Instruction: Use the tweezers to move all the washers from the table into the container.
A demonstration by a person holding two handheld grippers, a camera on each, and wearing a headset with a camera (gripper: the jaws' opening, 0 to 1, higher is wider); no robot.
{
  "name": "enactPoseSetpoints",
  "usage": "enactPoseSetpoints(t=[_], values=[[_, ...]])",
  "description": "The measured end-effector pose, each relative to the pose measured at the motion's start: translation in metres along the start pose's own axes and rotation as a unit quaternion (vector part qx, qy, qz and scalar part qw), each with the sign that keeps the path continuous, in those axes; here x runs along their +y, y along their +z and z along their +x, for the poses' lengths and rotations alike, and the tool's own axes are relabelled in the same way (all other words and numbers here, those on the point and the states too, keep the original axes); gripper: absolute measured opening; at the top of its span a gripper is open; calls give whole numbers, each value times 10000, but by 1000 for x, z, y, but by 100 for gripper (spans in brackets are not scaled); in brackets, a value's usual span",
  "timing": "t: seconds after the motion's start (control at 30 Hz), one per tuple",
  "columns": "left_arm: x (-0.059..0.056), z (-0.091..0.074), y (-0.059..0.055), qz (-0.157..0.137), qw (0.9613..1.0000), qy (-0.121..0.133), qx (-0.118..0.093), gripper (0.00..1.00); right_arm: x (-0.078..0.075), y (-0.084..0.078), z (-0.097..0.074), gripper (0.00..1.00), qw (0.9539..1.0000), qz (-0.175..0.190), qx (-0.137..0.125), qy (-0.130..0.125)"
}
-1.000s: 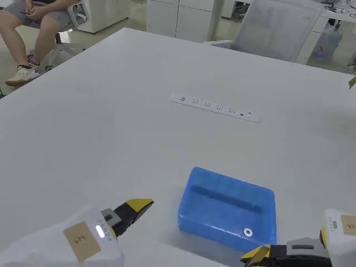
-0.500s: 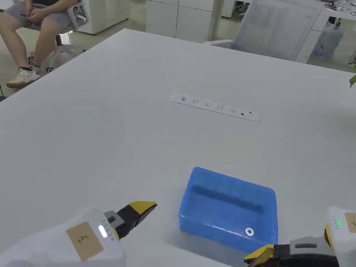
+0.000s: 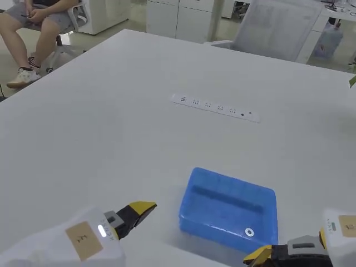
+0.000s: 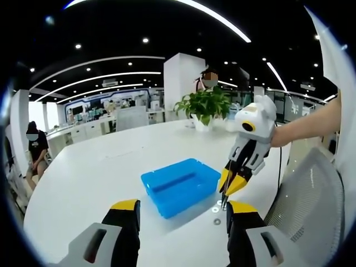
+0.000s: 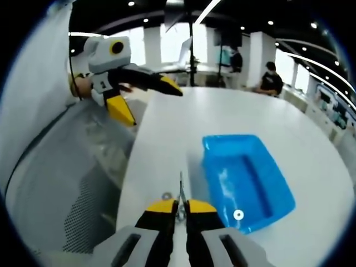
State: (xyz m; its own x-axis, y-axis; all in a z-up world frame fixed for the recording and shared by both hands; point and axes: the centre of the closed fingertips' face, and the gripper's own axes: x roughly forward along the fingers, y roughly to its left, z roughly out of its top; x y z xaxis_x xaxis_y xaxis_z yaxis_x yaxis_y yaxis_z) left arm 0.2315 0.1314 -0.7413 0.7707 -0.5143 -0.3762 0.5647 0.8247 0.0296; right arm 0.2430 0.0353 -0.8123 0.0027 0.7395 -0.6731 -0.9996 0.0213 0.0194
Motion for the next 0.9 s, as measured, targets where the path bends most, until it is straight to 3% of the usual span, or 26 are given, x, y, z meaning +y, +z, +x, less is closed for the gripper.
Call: enactPoseSetpoints(t=[0.2, 0.3, 0.43, 0.9], values=[[1, -1, 4, -61, 9999, 6, -129, 63, 0, 1, 2, 2, 9990, 275, 46, -360], [1, -1, 4, -73, 9999, -9, -125, 63, -1, 2, 0, 2, 9961, 582, 81, -652], [1, -2, 4, -76, 9999, -8, -151, 63, -3, 19, -8, 3, 9897, 1033, -282, -947], [-2, -2, 8, -165, 9994, -100, -276, 63, -21, 52, -37, 3, 9759, 1350, -695, -1567]])
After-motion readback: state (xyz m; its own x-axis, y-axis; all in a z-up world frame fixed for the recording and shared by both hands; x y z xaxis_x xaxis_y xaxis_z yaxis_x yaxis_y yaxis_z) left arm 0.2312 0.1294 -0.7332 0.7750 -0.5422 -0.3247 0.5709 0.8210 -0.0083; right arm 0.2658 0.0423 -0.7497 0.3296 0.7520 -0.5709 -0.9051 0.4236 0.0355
